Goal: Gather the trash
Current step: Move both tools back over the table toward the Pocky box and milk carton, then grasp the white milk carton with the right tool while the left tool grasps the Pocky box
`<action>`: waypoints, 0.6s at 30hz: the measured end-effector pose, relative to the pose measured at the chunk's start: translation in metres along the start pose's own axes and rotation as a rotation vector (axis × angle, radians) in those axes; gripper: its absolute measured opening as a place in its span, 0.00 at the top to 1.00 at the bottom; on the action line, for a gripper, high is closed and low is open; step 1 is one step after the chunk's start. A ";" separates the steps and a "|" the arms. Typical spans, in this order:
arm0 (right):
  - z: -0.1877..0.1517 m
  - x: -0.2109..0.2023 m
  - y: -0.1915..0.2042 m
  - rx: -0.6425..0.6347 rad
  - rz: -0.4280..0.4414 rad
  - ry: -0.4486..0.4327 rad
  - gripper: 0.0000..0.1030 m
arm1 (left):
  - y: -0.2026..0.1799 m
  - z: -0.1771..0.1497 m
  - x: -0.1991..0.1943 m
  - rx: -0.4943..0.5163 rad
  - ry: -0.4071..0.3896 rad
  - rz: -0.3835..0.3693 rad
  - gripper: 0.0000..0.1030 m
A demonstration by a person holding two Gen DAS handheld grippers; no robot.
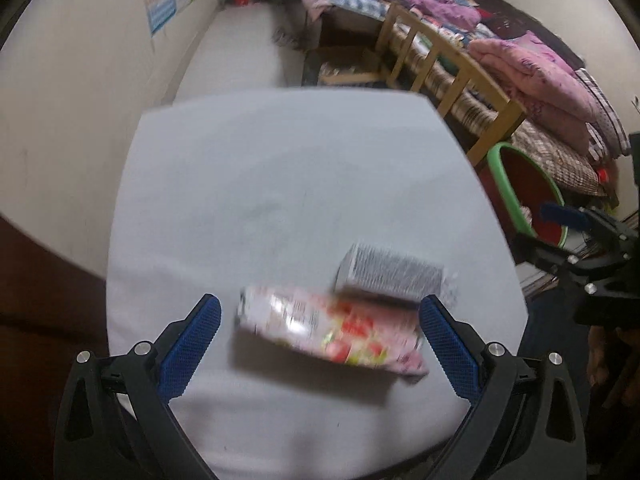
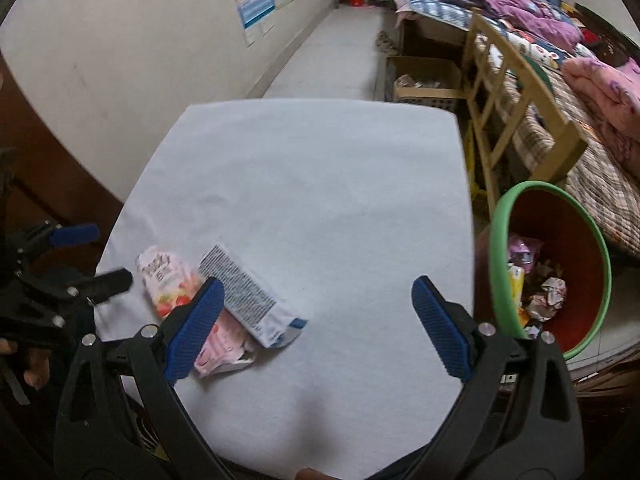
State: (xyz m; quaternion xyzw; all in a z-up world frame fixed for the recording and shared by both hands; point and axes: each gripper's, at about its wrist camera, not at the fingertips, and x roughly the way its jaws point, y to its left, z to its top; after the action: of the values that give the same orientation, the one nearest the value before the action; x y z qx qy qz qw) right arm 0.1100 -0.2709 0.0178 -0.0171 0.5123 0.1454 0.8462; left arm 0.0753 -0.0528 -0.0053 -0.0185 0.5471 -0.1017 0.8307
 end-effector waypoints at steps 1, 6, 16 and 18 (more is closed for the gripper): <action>-0.001 0.002 0.004 -0.012 0.000 0.006 0.10 | 0.001 -0.005 0.004 -0.013 0.012 0.001 0.08; -0.012 0.020 0.026 -0.085 -0.009 0.070 0.10 | 0.011 -0.028 0.030 -0.089 0.076 -0.038 0.08; -0.022 0.052 0.044 -0.186 -0.009 0.152 0.10 | 0.015 -0.033 0.053 -0.182 0.124 -0.052 0.10; -0.022 0.058 0.045 -0.200 -0.011 0.161 0.10 | 0.016 -0.034 0.057 -0.203 0.128 -0.039 0.13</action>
State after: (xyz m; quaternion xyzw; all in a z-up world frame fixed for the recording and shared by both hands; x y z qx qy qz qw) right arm 0.1040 -0.2184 -0.0383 -0.1157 0.5616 0.1892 0.7971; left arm 0.0686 -0.0449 -0.0728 -0.1069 0.6060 -0.0629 0.7857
